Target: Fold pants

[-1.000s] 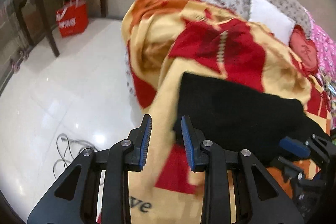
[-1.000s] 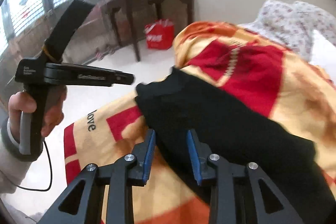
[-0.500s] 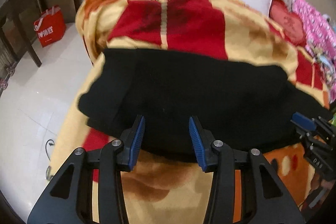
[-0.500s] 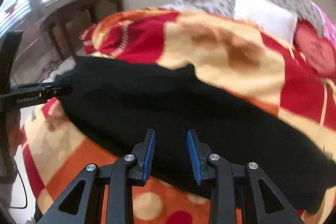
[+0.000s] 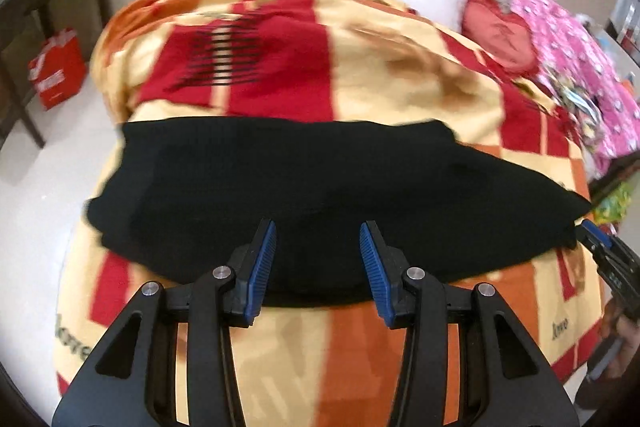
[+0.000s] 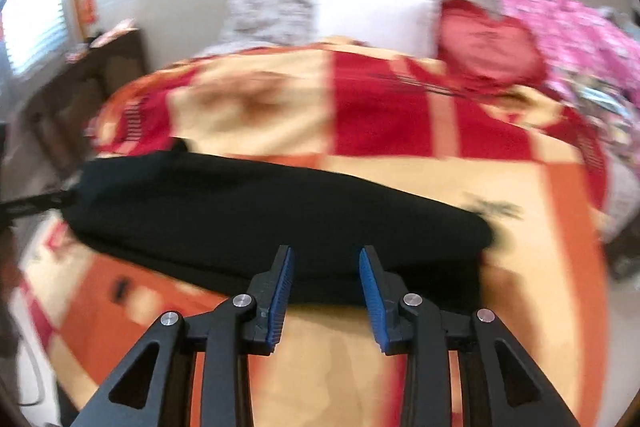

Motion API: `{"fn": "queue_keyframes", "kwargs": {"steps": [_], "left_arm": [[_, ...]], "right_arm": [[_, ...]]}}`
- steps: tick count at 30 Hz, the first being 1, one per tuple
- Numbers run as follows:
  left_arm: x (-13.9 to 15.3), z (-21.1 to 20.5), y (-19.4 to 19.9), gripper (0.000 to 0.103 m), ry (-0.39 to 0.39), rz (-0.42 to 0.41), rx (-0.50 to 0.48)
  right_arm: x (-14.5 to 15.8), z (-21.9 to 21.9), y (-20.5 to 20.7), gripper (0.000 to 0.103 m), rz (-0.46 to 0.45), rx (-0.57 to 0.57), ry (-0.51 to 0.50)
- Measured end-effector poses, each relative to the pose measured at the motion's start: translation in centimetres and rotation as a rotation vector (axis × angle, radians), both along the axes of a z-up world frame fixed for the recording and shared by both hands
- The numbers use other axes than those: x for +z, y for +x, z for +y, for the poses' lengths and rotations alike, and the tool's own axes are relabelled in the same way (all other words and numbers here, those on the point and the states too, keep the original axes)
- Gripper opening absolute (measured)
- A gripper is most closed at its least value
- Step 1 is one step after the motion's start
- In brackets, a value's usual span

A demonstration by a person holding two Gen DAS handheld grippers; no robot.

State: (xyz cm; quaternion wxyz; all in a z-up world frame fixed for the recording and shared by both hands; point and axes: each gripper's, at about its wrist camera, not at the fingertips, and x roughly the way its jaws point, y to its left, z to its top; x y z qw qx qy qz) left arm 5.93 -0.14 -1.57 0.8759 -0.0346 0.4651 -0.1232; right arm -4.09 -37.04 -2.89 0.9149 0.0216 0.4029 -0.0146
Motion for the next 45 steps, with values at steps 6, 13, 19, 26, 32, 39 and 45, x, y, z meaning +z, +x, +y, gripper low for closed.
{"fn": "queue_keyframes", "kwargs": {"steps": [6,13,19,26,32,39,45], "left_arm": [[-0.7,-5.1,0.5,0.043,0.028,0.024,-0.091],[-0.7,-9.3,0.3,0.043,0.042,0.026,-0.178],[-0.9,-10.5,0.4,0.043,0.065,0.033,-0.200],[-1.1,-11.6,0.6,0.043,0.052,0.056,-0.202],[-1.4,-12.2,0.6,0.043,0.047,0.066,-0.213],[-1.6,-12.8,0.5,0.043,0.044,0.074,-0.228],[-1.4,-12.4,0.5,0.043,0.038,0.069,-0.218]], "right_arm": [[-1.0,-6.2,-2.2,0.033,-0.002,-0.119,0.125],[-1.7,-6.7,0.6,0.033,0.021,-0.116,0.168],[-3.9,-8.4,2.0,0.033,0.086,-0.172,0.143],[-3.2,-7.1,2.7,0.007,0.020,-0.073,0.128],[-3.3,-10.0,1.0,0.001,0.053,-0.202,0.024],[-0.3,-11.1,-1.4,0.023,-0.070,-0.143,0.287],[0.0,-7.3,-0.3,0.051,-0.018,-0.034,0.213]]}}
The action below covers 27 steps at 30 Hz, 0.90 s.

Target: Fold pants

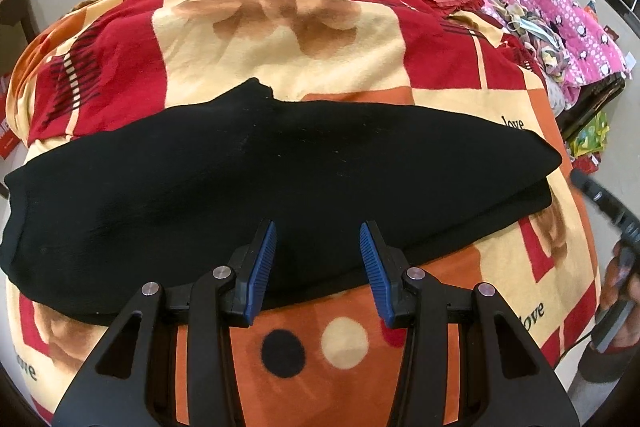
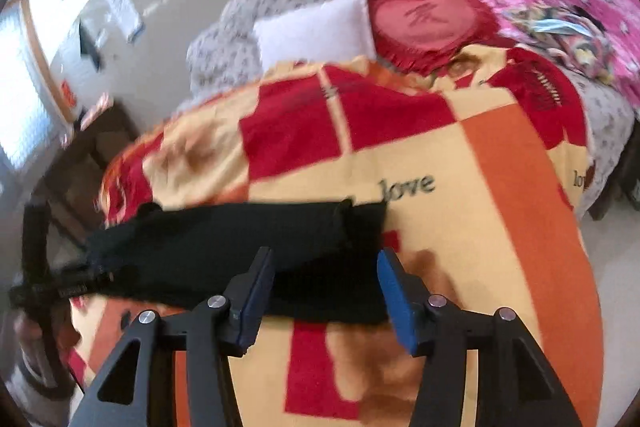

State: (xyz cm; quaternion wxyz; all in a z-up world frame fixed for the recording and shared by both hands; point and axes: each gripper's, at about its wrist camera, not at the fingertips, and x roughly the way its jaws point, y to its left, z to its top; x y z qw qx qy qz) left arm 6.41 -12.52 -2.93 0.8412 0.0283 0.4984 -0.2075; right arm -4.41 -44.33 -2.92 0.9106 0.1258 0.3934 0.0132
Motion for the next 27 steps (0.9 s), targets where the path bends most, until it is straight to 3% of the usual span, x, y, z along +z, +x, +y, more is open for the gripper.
{"fn": "queue_keyframes", "kwargs": {"steps": [3,6,8,10,13,15,16,21,23,25,27], "left_arm": [[0.2,0.1,-0.1,0.043,-0.003,-0.005,0.000],[0.2,0.2,-0.2,0.043,0.000,-0.005,-0.001],[0.2,0.1,-0.1,0.043,0.000,-0.001,0.000],[0.2,0.1,-0.2,0.043,-0.004,0.003,0.003],[0.5,0.1,-0.5,0.043,0.000,-0.003,-0.002],[0.7,0.2,-0.5,0.043,0.007,-0.009,0.001],[0.7,0.2,-0.5,0.043,0.004,-0.008,0.003],[0.4,0.4,0.0,0.043,-0.008,0.003,0.009],[0.0,0.3,0.2,0.043,-0.009,0.015,0.009],[-0.2,0.3,0.2,0.043,-0.010,0.022,0.007],[-0.3,0.4,0.2,0.043,-0.012,0.022,0.006]], "right_arm": [[-1.6,1.6,0.8,0.050,0.058,0.005,-0.085],[-2.7,1.6,1.5,0.046,0.049,0.026,-0.039],[-3.3,1.8,2.3,0.037,0.047,0.034,-0.055],[-4.2,2.3,3.8,0.015,0.066,0.041,-0.098],[-3.4,2.7,5.3,0.006,0.038,0.002,-0.264],[-1.5,2.4,5.4,0.006,-0.046,-0.081,-0.451],[-1.1,1.8,5.4,0.006,-0.054,-0.097,-0.452],[-0.7,-2.0,3.5,0.009,-0.007,-0.158,-0.240],[-0.3,-3.1,1.7,0.017,-0.027,-0.159,-0.122],[-0.1,-3.6,0.5,0.041,-0.044,-0.158,-0.035],[-0.1,-3.7,0.2,0.044,-0.055,-0.134,0.043]]}}
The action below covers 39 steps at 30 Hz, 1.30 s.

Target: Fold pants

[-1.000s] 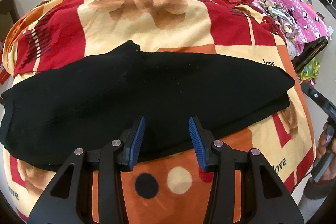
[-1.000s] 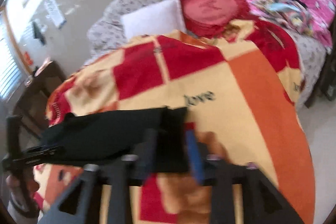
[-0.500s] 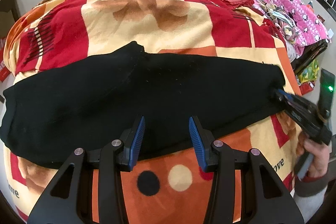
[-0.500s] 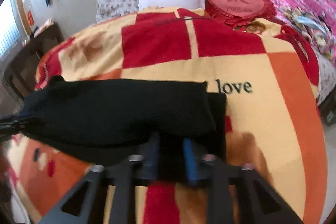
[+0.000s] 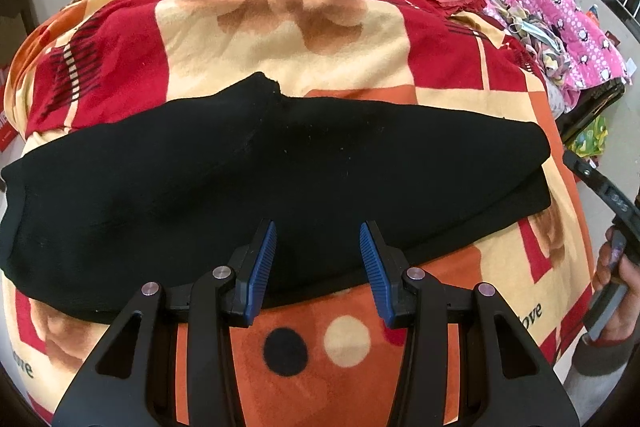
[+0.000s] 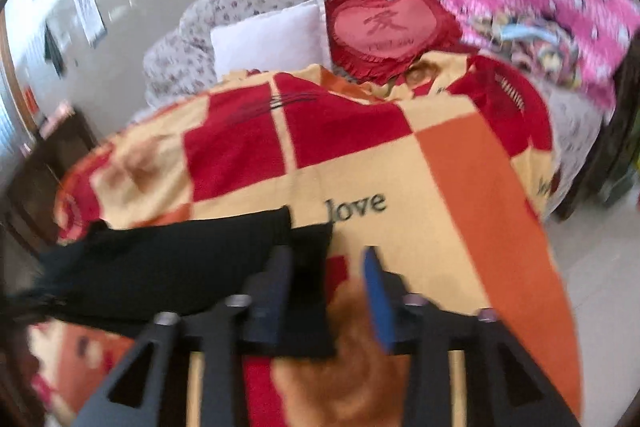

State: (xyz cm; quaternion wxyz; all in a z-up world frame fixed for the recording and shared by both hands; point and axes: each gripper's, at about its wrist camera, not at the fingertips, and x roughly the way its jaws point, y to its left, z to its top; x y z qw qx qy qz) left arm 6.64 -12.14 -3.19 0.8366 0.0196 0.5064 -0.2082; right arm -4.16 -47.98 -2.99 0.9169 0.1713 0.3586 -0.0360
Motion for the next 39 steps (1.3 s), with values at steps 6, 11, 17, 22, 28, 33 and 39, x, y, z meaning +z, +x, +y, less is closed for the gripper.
{"fn": "queue_keyframes", "kwargs": {"steps": [6,11,17,22,28,33,39], "left_arm": [[0.2,0.3,-0.3,0.043,-0.011,-0.001,0.002],[0.7,1.7,-0.1,0.043,-0.009,-0.011,0.035],[1.0,2.8,0.1,0.043,-0.041,-0.006,0.066],[0.3,3.6,0.0,0.043,-0.021,0.010,0.063],[1.7,8.2,-0.7,0.043,-0.007,-0.047,0.141],[1.6,14.4,-0.4,0.043,0.008,-0.054,0.272],[0.1,19.5,0.3,0.043,0.002,-0.027,0.407]], "right_arm": [[-2.0,2.7,4.6,0.023,0.091,0.091,-0.022],[2.2,4.1,5.7,0.006,-0.038,0.122,-0.073],[6.4,5.7,4.0,0.006,-0.140,0.171,-0.127],[-2.4,3.8,2.3,0.006,0.139,0.104,-0.114],[-2.4,2.9,1.1,0.007,0.128,0.040,-0.084],[1.0,6.0,1.9,0.016,0.047,0.089,-0.127],[0.6,15.2,6.1,0.036,0.021,0.360,-0.064]]}}
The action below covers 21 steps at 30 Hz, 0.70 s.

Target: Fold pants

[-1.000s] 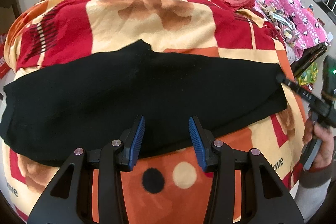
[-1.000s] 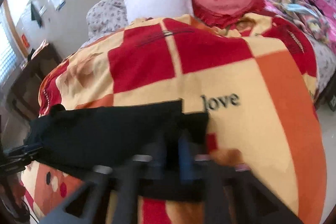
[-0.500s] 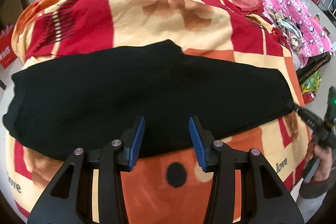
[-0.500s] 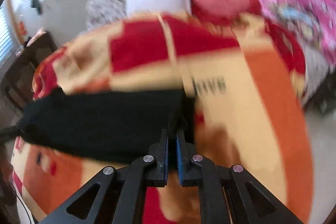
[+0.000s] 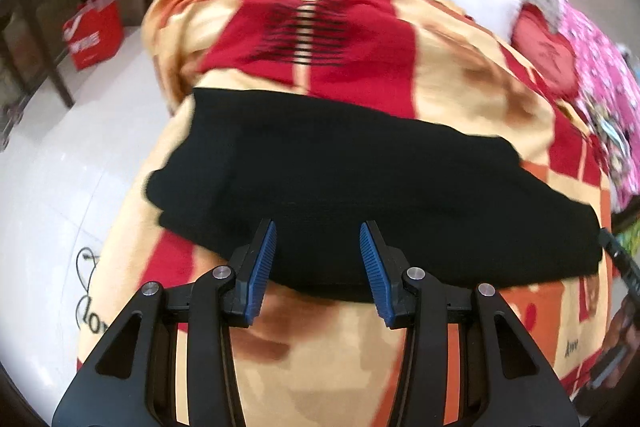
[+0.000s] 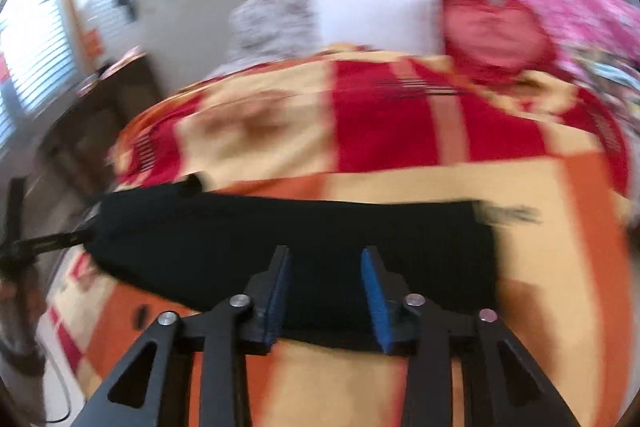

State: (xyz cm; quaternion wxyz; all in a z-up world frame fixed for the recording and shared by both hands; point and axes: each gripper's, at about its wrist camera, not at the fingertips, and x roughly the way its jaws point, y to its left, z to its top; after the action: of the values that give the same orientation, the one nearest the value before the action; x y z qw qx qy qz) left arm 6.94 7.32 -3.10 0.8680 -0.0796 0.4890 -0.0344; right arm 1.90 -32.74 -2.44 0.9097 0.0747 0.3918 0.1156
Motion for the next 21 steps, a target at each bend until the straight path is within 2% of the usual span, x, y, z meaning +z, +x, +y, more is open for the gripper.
{"fn": "queue_keyframes", "kwargs": {"steps": [5,7,9,11,12,15,21], "left_arm": [[-0.5,2.3,0.4,0.043,-0.002,-0.019,0.058],[-0.7,2.7,0.8,0.043,-0.024,-0.005,0.057],[-0.8,2.7,1.1,0.043,-0.013,-0.006,0.049],[-0.9,2.5,1.3,0.043,0.006,-0.007,0.038],[-1.0,2.4,1.4,0.043,0.014,-0.010,0.036],[-1.2,2.5,1.9,0.043,0.051,-0.017,0.048],[-2.4,3.0,3.3,0.043,0.062,-0.021,0.053]], "right_arm": [[-0.6,8.5,5.3,0.037,0.008,0.146,0.000],[-1.1,11.0,7.6,0.038,0.013,0.158,-0.026],[-2.0,12.7,9.8,0.038,0.049,0.166,-0.032],[-2.8,13.7,11.0,0.037,0.077,0.181,-0.012],[-3.1,14.1,11.4,0.030,0.080,0.190,-0.008],[-3.6,15.6,12.1,0.013,0.058,0.171,-0.134],[-5.0,15.8,13.9,0.012,0.092,0.140,-0.142]]}}
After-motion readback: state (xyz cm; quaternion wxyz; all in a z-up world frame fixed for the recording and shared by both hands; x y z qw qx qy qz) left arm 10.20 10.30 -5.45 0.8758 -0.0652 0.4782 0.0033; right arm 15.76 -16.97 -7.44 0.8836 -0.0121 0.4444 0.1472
